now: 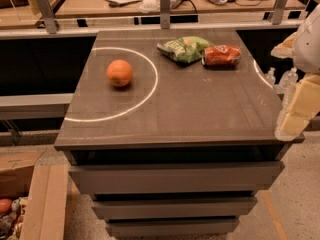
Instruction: Move orange near green jalapeno chip bag
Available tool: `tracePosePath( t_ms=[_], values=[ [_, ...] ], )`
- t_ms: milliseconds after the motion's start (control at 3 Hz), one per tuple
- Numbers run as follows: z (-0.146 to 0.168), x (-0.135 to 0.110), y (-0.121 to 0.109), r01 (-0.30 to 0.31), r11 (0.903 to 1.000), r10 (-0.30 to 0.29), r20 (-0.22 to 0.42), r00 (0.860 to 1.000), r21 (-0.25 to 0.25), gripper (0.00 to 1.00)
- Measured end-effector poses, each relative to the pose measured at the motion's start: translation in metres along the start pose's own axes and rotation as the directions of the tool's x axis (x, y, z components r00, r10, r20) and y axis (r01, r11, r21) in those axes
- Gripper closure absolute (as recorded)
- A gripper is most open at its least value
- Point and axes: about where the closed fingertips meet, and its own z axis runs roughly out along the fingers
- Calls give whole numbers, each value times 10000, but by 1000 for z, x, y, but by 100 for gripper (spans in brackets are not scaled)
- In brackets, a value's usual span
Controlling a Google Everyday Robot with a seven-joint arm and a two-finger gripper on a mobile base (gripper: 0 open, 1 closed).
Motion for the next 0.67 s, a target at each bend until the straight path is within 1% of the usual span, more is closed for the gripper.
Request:
tracePosePath(
  t_ms=[333, 667],
  values=[
    [0, 0, 0, 0, 10000, 0, 1, 10000, 2, 0],
    [8, -8, 4, -184, 9998, 174, 1264, 9918, 63, 0]
  ],
)
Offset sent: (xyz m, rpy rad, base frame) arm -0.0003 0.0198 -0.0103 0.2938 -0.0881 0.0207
